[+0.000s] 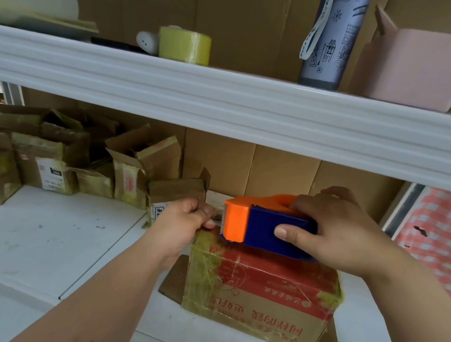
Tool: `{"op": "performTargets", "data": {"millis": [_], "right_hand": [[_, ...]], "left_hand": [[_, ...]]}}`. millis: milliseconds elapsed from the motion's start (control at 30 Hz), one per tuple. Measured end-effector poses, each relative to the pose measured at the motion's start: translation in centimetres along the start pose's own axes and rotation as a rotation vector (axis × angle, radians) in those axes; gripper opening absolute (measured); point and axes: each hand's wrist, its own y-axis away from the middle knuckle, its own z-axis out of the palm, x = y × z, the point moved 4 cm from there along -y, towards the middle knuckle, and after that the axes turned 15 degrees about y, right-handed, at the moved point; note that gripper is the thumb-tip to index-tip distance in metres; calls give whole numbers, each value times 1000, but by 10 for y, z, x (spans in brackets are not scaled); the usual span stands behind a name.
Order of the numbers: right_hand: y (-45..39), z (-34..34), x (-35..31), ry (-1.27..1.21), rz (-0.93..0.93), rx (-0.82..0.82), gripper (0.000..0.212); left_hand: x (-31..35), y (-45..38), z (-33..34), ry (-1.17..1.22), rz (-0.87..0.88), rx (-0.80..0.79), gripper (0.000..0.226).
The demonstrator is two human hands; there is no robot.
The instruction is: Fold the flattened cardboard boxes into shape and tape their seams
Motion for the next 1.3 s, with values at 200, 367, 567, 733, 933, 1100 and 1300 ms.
{"op": "performTargets", "data": {"millis": [200, 367, 567, 733, 933, 1100, 1300], "right_hand": [[-2, -12, -1, -107, 54, 1, 54], [4, -16, 17, -301, 231, -116, 45], [12, -18, 33, -327, 301, -169, 39], [11, -19, 30, -273, 349, -217, 44], [8, -14, 30, -291, 365, -185, 44], [9, -13, 34, -357, 363, -147, 43], [4, -21, 25, -325, 367, -163, 44]], "left_hand": [[7, 0, -2, -20, 36, -4, 18], [15, -6, -18, 79, -9, 59, 15], [19, -7, -32, 184, -119, 48, 10], [35, -7, -31, 59, -70, 82, 12], [41, 0, -15, 222, -230, -5, 21], [16, 0, -18, 328, -356, -8, 28], [12, -2, -21, 361, -401, 26, 18]]}}
